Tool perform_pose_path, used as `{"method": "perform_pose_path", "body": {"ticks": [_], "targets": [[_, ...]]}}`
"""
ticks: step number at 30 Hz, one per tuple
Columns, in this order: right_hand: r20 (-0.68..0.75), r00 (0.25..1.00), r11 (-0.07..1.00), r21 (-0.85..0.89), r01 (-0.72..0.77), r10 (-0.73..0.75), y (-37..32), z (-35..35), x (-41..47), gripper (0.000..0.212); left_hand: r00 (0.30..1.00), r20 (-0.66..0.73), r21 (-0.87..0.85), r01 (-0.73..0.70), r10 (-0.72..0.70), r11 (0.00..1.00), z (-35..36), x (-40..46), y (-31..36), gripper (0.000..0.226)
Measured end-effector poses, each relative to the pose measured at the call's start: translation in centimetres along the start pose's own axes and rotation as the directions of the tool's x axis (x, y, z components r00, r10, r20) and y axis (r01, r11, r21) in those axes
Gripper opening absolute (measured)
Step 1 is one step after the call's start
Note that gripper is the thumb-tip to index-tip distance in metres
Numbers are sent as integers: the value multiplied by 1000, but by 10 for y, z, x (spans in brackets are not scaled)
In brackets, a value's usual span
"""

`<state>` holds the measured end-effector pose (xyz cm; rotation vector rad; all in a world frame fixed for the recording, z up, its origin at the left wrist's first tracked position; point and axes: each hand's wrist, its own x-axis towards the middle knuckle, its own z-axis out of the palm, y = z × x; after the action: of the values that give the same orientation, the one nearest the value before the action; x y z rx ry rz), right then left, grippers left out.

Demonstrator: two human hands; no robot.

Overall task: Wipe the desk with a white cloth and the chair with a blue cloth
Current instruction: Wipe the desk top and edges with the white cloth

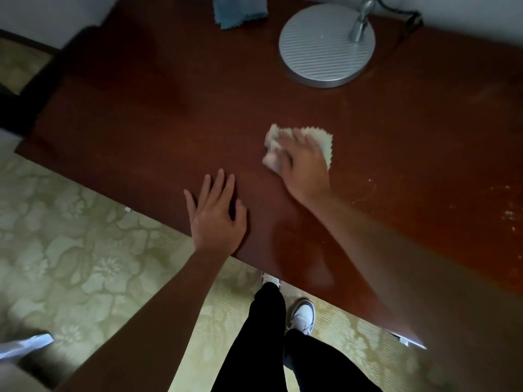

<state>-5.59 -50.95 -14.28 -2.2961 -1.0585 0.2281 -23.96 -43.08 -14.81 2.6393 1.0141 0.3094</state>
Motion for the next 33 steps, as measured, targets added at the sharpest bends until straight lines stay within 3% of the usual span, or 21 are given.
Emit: {"method": "perform_pose_path", "body": {"ticks": [4, 10, 12, 19, 26, 33], "targets": [[21, 999, 997, -69, 45, -43, -13, 10, 31, 34, 1000, 9, 52, -21, 20, 998, 5, -4, -3, 53], [167, 924, 936, -21, 351, -343, -21, 1, -100, 34, 1000, -1, 34, -16, 16, 999, 5, -4, -5, 51], [217, 901, 922, -5, 387, -376, -10, -7, -109, 33, 1000, 0, 44, -14, 14, 999, 5, -4, -4, 50], [103, 990, 994, -42, 98, -93, -12, 8, -7, 34, 1000, 14, 42, 4, -4, 999, 5, -3, -4, 48], [129, 968, 976, 70, 207, -215, -34, 12, -106, 31, 1000, -29, -80, 3, -6, 997, -3, -2, -5, 46], [3, 998, 998, -15, -67, 67, -11, 12, 61, 39, 999, -36, 20, -3, 3, 1000, -18, 28, -47, 56]]}}
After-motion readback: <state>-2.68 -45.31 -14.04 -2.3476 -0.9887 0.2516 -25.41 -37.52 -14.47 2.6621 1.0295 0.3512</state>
